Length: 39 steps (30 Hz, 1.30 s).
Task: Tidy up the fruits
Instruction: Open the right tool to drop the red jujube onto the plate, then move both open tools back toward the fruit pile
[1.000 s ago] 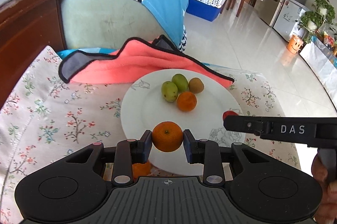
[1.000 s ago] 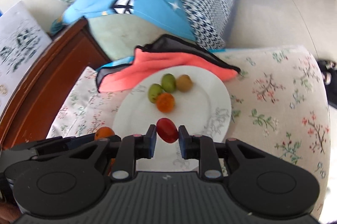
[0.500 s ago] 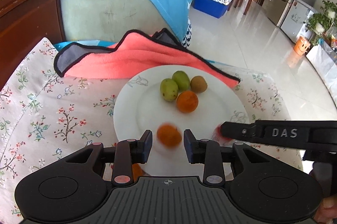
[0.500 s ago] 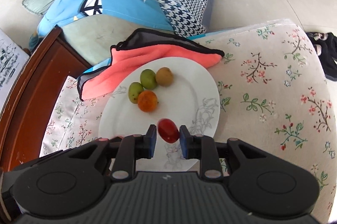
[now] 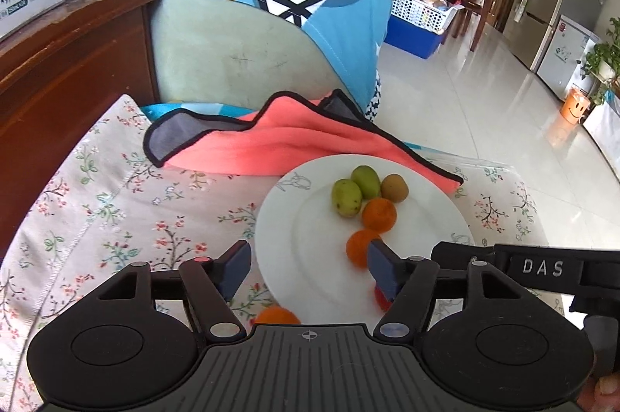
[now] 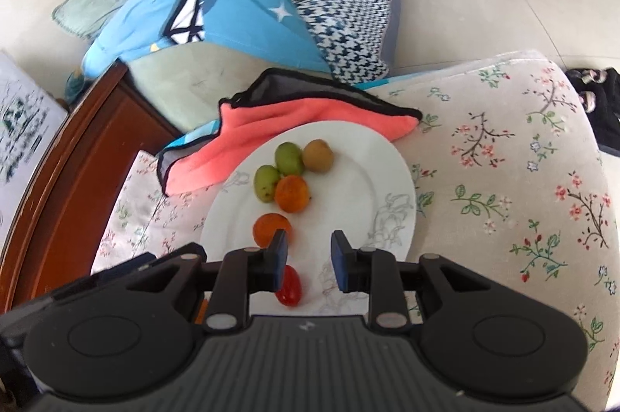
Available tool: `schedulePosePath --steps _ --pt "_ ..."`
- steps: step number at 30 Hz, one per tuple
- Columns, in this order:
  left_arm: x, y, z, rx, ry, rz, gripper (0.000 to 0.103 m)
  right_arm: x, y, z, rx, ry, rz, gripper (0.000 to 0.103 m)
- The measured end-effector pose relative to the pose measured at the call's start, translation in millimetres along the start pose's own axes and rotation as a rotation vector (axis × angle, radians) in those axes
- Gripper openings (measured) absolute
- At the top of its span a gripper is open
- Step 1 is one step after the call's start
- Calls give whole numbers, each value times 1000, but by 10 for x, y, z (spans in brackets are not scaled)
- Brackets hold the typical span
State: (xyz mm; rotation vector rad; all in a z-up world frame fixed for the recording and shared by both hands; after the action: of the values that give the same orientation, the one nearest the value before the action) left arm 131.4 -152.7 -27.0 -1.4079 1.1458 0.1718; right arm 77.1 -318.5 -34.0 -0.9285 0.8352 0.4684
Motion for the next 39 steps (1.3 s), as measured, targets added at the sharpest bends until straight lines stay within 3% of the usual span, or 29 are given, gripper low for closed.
schedulePosePath --steps 11,34,39 --pt "-257 49 229 -1 -21 0 71 -65 169 274 -167 -46 11 31" --pt "-608 351 837 -3 -82 63 74 -100 848 869 -452 -233 147 31" --pt "-669 442 890 31 -58 75 74 -85 973 975 -509 -258 170 31"
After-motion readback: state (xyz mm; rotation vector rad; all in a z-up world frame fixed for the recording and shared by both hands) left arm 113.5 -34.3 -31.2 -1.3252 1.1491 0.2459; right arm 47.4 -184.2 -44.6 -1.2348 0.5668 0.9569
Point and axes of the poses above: each gripper's, at about its wrist camera, not at the fingertips, and x roughly the way its jaws point, z to its left, y to its underside, the point moved 5 cm from there along x, roughly the way its jaws point, and after that the axes turned 9 degrees about y, right-handed, at the moved point
